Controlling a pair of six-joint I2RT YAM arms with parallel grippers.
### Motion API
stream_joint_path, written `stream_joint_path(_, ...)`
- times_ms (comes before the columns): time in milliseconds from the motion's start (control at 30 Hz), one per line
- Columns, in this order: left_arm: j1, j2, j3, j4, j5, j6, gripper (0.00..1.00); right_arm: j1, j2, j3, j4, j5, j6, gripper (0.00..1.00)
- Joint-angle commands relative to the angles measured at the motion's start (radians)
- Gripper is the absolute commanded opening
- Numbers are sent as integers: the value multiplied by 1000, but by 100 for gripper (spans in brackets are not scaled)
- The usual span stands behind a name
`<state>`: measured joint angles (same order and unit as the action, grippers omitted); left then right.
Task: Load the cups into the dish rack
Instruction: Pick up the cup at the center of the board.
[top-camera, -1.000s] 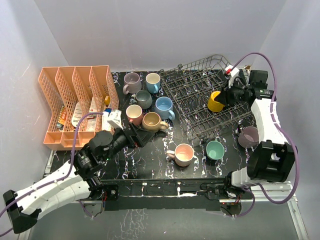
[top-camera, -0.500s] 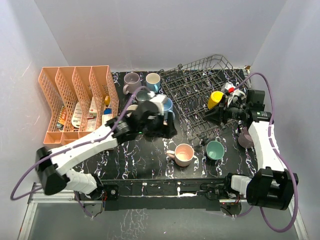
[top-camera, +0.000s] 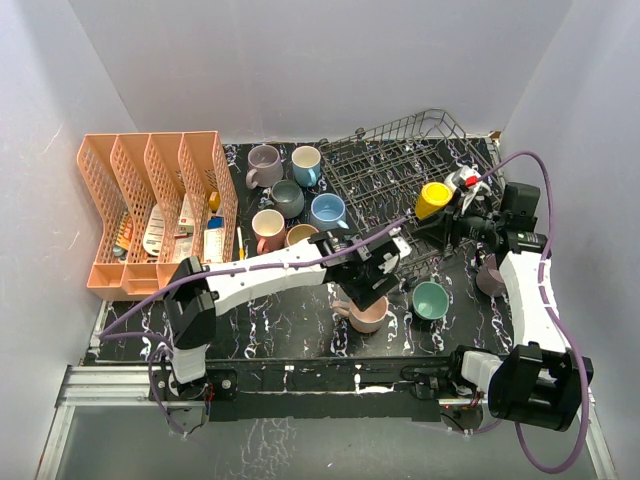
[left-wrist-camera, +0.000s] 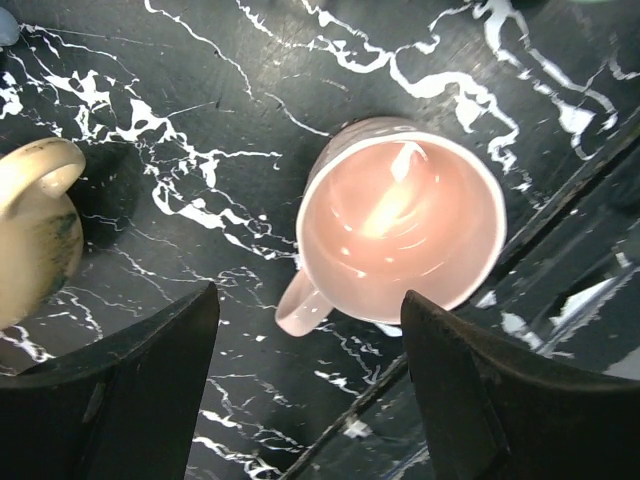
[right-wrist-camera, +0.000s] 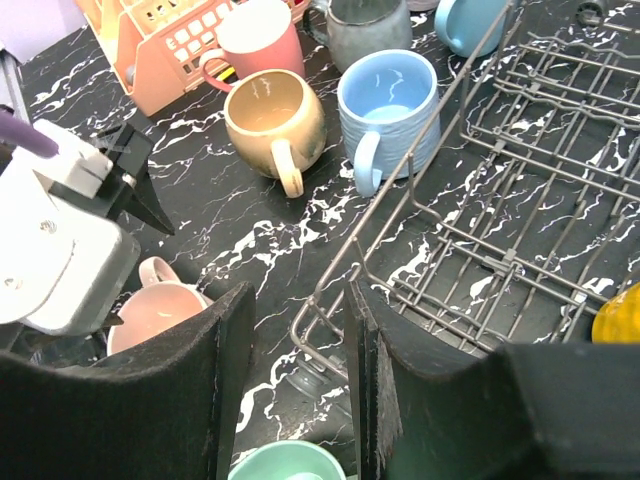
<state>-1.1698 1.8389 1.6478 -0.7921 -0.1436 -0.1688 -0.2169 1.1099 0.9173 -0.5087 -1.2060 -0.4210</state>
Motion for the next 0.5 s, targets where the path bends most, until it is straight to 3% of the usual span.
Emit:
stream_joint_path(0, 9, 17, 49, -47, -16, 160, 72, -27, 6, -18, 79, -6, 30, 43)
stream_joint_path(133, 25, 63, 39, -24, 20, 192, 70, -42, 6, -29, 88, 1, 36, 43)
stream_joint_path(467, 74, 116, -2, 89, 135, 188, 53, -71, -11, -58, 105, 8, 45, 43)
